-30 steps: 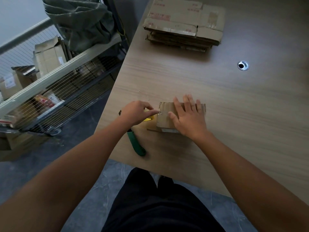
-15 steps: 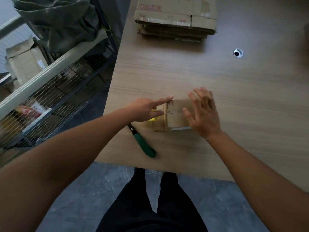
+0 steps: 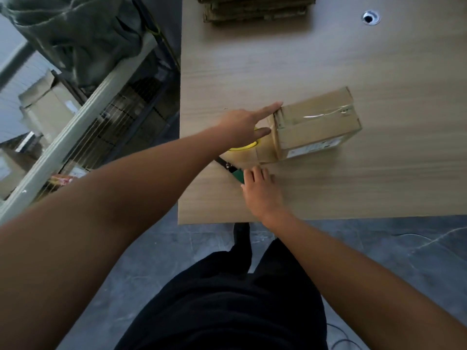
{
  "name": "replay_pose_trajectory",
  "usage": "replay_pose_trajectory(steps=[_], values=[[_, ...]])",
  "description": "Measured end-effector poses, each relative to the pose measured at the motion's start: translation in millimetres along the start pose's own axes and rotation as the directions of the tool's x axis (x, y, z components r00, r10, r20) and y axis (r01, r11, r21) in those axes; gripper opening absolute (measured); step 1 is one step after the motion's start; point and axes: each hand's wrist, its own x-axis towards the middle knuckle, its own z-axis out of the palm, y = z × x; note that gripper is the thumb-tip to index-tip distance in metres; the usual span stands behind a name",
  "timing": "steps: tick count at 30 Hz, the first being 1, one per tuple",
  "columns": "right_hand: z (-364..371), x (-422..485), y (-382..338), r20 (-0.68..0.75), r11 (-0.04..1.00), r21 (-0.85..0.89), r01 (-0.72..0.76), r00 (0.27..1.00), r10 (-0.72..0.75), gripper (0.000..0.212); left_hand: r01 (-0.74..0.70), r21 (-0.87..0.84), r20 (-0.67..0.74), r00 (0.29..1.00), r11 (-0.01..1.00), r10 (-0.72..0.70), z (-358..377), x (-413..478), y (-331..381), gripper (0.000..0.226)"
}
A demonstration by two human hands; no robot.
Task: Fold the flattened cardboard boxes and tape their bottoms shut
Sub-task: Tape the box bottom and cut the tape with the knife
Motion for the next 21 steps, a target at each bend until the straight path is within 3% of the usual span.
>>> replay_pose_trajectory(steps=[2, 4, 8, 9, 11, 13, 14, 17, 21], values=[[-4.6, -8.0, 2.9, 0.001, 0.997, 0.068, -0.035, 0.999, 0.035, 0.025, -0.015, -0.004, 0.022, 1.0, 1.0, 0.015, -2.3, 0.5, 1.5, 0.067], [-19.2, -28.4, 18.0, 0.003, 0.965, 0.241, -0.1, 0.995, 0.102, 0.027, -0.034, -0.012, 0.028, 0.999, 0.999, 0.035, -3.1, 1.7, -1.0, 0.068], [-63.1, -107.6, 59.2, 0.149, 0.855, 0.483, -0.192, 0.979, 0.136, 0.022, -0.034, -0.059, -0.002, 0.999, 0.998, 0.034, 4.8, 3.6, -5.9, 0.067], [-80.9, -117.2, 62.8, 0.096, 0.803, 0.557, -0.211, 0.977, 0.19, 0.022, -0.018, -0.093, -0.006, 1.0, 0.995, 0.017, 7.9, 3.7, -5.4, 0.065], [-107.8, -112.1, 64.0, -0.147, 0.779, 0.607, -0.155, 0.942, 0.302, 0.022, 0.025, -0.15, -0.014, 1.0, 0.988, -0.027, 12.7, 3.7, -1.3, 0.057], [-126.7, -78.9, 57.8, -0.31, 0.832, 0.53, -0.162, 0.877, 0.368, 0.031, 0.079, -0.206, -0.032, 0.996, 0.975, -0.087, 16.9, 4.0, 5.3, 0.051], [-134.2, -55.7, 54.8, -0.29, 0.848, 0.491, -0.2, 0.88, 0.376, 0.039, 0.1, -0.231, -0.045, 0.993, 0.968, -0.113, 18.6, 4.0, 9.0, 0.049], [-140.9, -3.1, 43.0, -0.025, 0.858, 0.413, -0.304, 0.938, 0.345, 0.051, 0.133, -0.285, -0.081, 0.983, 0.949, -0.163, 20.7, 1.1, 14.0, 0.044], [-134.9, 5.5, 41.9, 0.098, 0.927, 0.182, -0.327, 0.945, 0.313, 0.059, 0.137, -0.444, -0.045, 0.984, 0.885, -0.175, 15.6, -9.9, -3.6, 0.032]])
